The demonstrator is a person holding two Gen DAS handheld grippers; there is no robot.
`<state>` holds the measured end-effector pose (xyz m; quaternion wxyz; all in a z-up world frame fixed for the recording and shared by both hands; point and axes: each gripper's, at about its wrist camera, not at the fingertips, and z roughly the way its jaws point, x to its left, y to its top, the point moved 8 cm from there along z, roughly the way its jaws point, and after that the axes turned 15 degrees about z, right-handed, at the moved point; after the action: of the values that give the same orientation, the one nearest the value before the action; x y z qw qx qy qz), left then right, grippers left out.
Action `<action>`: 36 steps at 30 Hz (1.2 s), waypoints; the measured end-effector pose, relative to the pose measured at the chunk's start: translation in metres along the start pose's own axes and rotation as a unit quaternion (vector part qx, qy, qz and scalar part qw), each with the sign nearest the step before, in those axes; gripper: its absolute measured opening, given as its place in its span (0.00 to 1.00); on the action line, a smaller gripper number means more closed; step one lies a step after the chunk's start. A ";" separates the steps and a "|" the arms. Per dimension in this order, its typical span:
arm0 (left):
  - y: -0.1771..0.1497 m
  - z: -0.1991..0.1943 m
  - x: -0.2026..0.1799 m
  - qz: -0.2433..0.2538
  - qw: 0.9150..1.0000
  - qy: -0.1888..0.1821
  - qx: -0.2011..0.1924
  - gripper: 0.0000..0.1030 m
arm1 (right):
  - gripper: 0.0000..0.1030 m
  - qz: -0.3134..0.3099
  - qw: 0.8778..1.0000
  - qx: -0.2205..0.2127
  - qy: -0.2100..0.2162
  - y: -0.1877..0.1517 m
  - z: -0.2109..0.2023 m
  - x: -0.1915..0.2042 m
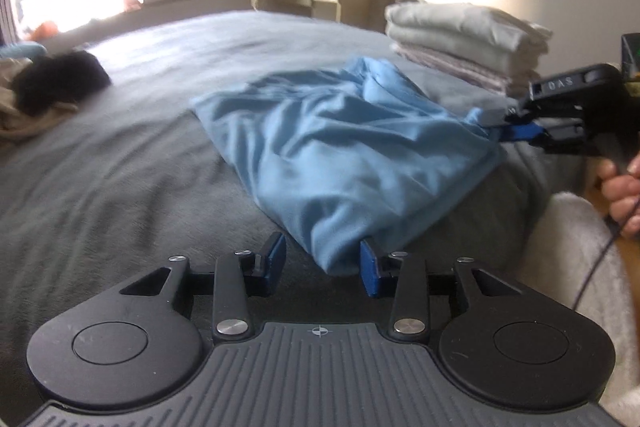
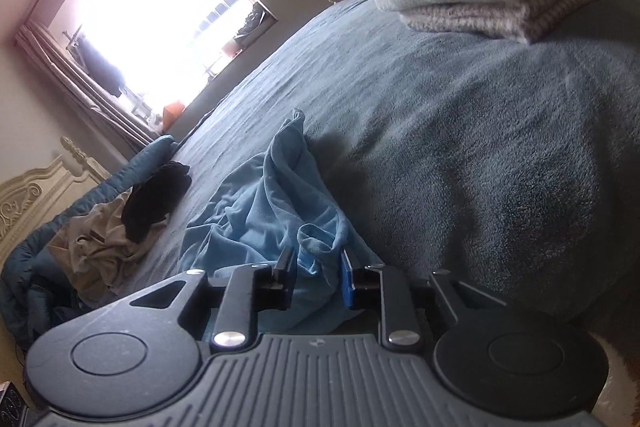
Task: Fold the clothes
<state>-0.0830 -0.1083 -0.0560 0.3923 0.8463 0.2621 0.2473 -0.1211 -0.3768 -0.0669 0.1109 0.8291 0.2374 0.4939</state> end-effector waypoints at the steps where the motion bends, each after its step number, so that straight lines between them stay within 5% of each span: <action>1: 0.001 -0.002 0.000 0.003 1.000 0.007 -0.004 0.36 | 0.24 0.001 1.000 -0.001 0.000 0.000 0.000 0.000; 5: -0.002 0.002 -0.010 0.054 0.998 0.043 0.008 0.31 | 0.18 0.009 1.000 0.002 0.001 0.001 0.001 -0.003; 10: 0.000 -0.006 -0.014 0.051 0.996 0.066 -0.009 0.04 | 0.06 0.001 1.000 -0.005 0.006 0.004 -0.001 0.001; 15: -0.002 -0.020 -0.013 0.039 0.995 0.086 -0.015 0.03 | 0.06 -0.032 0.999 -0.036 0.003 0.003 -0.021 0.007; 24: -0.009 -0.018 -0.017 0.043 0.995 0.091 -0.007 0.02 | 0.06 0.012 1.000 -0.009 -0.001 -0.005 -0.009 -0.017; 29: -0.017 -0.013 -0.013 0.019 0.997 0.073 -0.002 0.02 | 0.07 0.031 0.999 0.015 0.002 -0.014 -0.006 -0.029; 36: -0.018 -0.015 -0.011 0.005 0.999 0.049 -0.013 0.04 | 0.17 0.092 0.995 -0.011 0.028 0.005 -0.031 -0.044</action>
<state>-0.1048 -0.0972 -0.0638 0.3892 0.8292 0.2732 0.2937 -0.1640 -0.4049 -0.0831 0.0673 0.8322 0.1581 0.5271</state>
